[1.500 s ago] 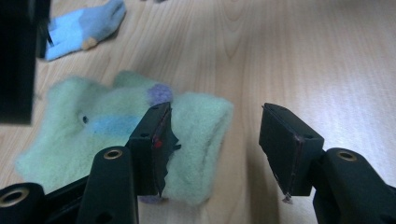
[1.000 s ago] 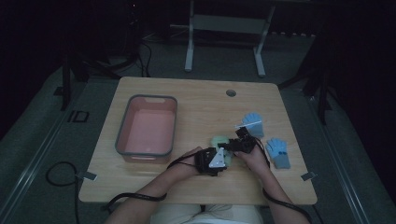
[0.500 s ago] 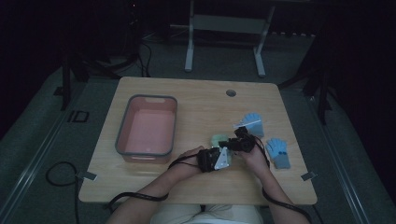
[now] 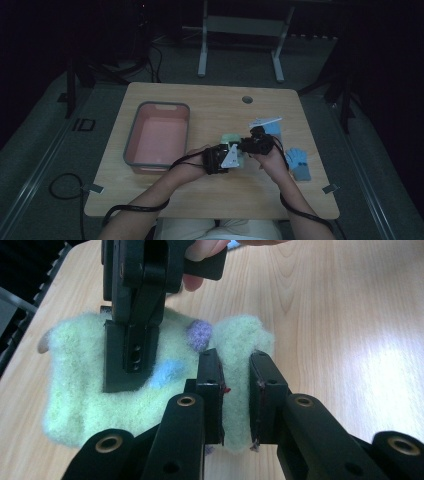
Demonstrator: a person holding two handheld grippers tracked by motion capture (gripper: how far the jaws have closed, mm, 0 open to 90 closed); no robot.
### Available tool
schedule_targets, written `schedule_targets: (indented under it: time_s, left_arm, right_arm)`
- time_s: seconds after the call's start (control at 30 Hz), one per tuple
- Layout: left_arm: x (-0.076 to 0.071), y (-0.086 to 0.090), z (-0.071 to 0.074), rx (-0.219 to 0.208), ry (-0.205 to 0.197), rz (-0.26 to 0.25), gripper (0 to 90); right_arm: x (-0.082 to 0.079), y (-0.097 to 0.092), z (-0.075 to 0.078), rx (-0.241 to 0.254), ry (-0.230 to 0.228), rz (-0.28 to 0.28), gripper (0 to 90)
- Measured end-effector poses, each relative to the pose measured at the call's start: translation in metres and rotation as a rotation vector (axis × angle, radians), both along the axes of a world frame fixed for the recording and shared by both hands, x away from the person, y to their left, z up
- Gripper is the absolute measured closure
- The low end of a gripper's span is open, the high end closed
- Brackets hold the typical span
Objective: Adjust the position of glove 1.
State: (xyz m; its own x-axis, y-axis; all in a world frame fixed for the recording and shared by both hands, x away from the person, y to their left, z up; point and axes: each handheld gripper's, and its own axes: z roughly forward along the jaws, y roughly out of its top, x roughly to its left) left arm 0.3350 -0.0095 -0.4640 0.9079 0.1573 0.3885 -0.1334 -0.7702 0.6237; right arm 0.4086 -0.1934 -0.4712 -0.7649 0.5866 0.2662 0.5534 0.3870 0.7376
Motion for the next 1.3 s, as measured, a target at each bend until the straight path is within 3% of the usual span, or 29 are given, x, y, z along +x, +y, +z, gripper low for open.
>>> schedule_targets:
  time_s: [0.07, 0.1, 0.27, 0.47, 0.57, 0.83, 1.0, 1.13, 1.3]
  left_arm:
    - [0.000, 0.000, 0.000, 0.000, 0.000, 0.000, 77.9]
    - [-0.002, 0.009, 0.007, 0.015, -0.005, -0.002, 77.9]
    - [-0.005, 0.026, 0.017, 0.031, -0.018, 0.006, 78.0]
    - [-0.007, 0.046, 0.030, 0.068, -0.043, 0.025, 78.3]
    - [-0.007, 0.059, 0.034, 0.082, -0.056, 0.044, 78.3]
    - [-0.004, 0.101, 0.039, 0.098, -0.064, 0.120, 78.3]
    - [0.000, 0.129, 0.040, 0.128, -0.050, 0.163, 78.3]
    - [0.003, 0.150, 0.034, 0.158, -0.045, 0.185, 78.3]
    - [0.005, 0.172, 0.023, 0.167, -0.031, 0.191, 78.3]
  right_arm:
    - [0.000, 0.002, 0.002, -0.002, -0.008, 0.010, 71.8]
    - [0.000, 0.002, 0.002, -0.002, -0.008, 0.010, 71.8]
    - [0.000, 0.025, 0.016, 0.014, -0.035, 0.075, 71.9]
    - [0.003, 0.049, 0.028, 0.023, -0.062, 0.110, 72.0]
    - [0.005, 0.063, 0.034, 0.025, -0.073, 0.126, 72.0]
    - [0.017, 0.109, 0.041, 0.061, -0.052, 0.149, 72.0]
    - [0.022, 0.143, 0.046, 0.041, -0.075, 0.170, 72.0]
    - [0.027, 0.168, 0.041, 0.046, -0.061, 0.182, 72.0]
    - [0.031, 0.191, 0.030, 0.066, -0.033, 0.195, 72.0]
